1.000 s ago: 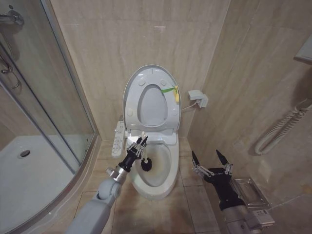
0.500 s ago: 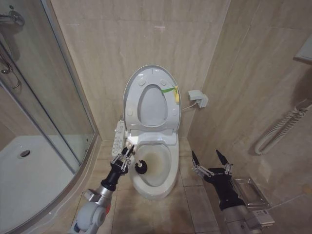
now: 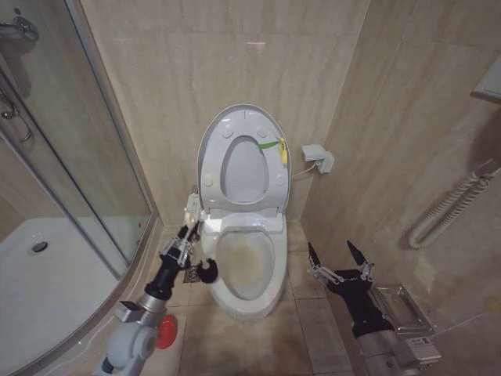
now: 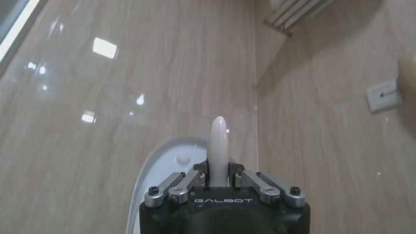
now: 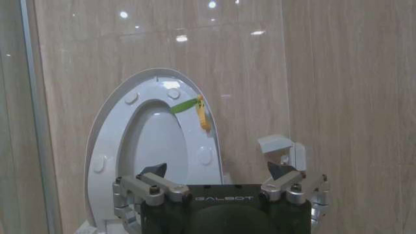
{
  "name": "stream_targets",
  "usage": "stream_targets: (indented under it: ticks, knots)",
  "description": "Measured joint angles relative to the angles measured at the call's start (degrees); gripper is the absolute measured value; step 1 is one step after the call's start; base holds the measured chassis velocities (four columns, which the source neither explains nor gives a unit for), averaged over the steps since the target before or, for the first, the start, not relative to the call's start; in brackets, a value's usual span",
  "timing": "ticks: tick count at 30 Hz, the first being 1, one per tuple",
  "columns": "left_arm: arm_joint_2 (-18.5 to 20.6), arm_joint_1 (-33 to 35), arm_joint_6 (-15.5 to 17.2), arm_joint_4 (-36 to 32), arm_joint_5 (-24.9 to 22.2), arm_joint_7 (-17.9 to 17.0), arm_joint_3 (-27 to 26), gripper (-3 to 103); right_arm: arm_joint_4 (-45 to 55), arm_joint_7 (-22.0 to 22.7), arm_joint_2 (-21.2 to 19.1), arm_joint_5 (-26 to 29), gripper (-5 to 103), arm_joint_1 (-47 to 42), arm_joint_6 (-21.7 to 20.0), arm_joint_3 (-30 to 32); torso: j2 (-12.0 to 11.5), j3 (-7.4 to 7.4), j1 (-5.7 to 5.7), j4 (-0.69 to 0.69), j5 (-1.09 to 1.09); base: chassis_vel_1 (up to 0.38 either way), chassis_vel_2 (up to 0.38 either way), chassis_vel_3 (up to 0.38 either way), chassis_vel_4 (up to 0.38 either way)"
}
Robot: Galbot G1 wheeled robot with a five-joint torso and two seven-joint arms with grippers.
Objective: Open the toilet lid, clean the toilet bowl with a toilet brush, close the toilet lid, and flush.
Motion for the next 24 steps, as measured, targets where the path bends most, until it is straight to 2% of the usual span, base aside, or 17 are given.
stream_targets:
  ticks: [3, 5, 6, 9, 10, 12, 14, 19, 24]
  knots:
    - [1.07, 2.90, 0.31, -3.22, -0.43, -0.15, -2.90, 20, 0.00, 0.00, 0.00, 0.00, 100, 0.00, 0.00, 0.00, 0.00, 0.00, 0.00, 0.00, 0.00, 0.000, 0.000, 0.000, 0.000]
    - [0.50, 6.94, 0.25, -5.70, -0.18, 0.11, -6.16, 20, -0.01, 0.00, 0.00, 0.00, 100, 0.00, 0.00, 0.00, 0.00, 0.00, 0.00, 0.03, 0.00, 0.000, 0.000, 0.000, 0.000]
    - [0.50, 6.94, 0.25, -5.70, -0.18, 0.11, -6.16, 20, -0.01, 0.00, 0.00, 0.00, 100, 0.00, 0.00, 0.00, 0.00, 0.00, 0.00, 0.03, 0.00, 0.000, 0.000, 0.000, 0.000]
    - [-2.21, 13.18, -0.52, -8.20, 1.58, -0.16, -9.82, 20, 0.00, 0.00, 0.00, 0.00, 100, 0.00, 0.00, 0.00, 0.00, 0.00, 0.00, 0.04, -0.01, 0.000, 0.000, 0.000, 0.000]
    - [-2.21, 13.18, -0.52, -8.20, 1.58, -0.16, -9.82, 20, 0.00, 0.00, 0.00, 0.00, 100, 0.00, 0.00, 0.00, 0.00, 0.00, 0.00, 0.04, -0.01, 0.000, 0.000, 0.000, 0.000]
    - [-5.42, 17.93, -2.79, -8.28, 5.07, -0.61, -12.88, 20, 0.00, -0.01, 0.00, 0.00, 100, 0.00, 0.00, 0.00, 0.00, 0.00, -0.01, 0.05, -0.01, 0.000, 0.000, 0.000, 0.000]
    - [-7.10, 19.88, -3.96, -7.24, 6.40, -1.35, -14.36, 20, 0.00, -0.01, 0.00, 0.00, 100, 0.00, 0.00, 0.00, 0.00, 0.00, -0.01, 0.04, -0.01, 0.000, 0.000, 0.000, 0.000]
    - [-8.55, 19.85, -5.77, -3.25, 7.42, -1.96, -15.73, 20, 0.00, -0.02, 0.00, 0.00, 100, 0.00, 0.00, 0.00, 0.00, 0.00, 0.00, 0.00, -0.01, 0.000, 0.000, 0.000, 0.000]
    - [-8.90, 17.19, -9.32, 7.02, 7.25, -1.66, -17.52, 20, 0.00, -0.01, 0.00, 0.00, 100, 0.00, 0.00, 0.00, 0.00, 0.00, 0.00, 0.01, -0.01, 0.000, 0.000, 0.000, 0.000]
